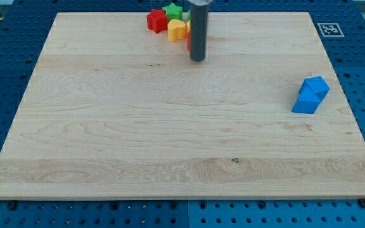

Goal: Point at the blue cube

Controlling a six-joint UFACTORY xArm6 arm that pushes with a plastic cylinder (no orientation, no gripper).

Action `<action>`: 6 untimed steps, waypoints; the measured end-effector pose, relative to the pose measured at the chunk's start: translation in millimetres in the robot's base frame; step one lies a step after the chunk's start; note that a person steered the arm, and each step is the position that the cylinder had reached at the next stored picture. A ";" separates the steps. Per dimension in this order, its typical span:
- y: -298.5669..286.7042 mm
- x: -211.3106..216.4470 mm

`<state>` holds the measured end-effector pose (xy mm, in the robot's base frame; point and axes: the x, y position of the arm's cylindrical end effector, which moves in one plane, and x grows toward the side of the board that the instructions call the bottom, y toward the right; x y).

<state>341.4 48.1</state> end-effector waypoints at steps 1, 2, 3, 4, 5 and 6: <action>43.5 -4.3; 49.8 -19.6; 45.9 -20.8; 98.7 -9.1; 189.8 -8.3; 264.6 23.2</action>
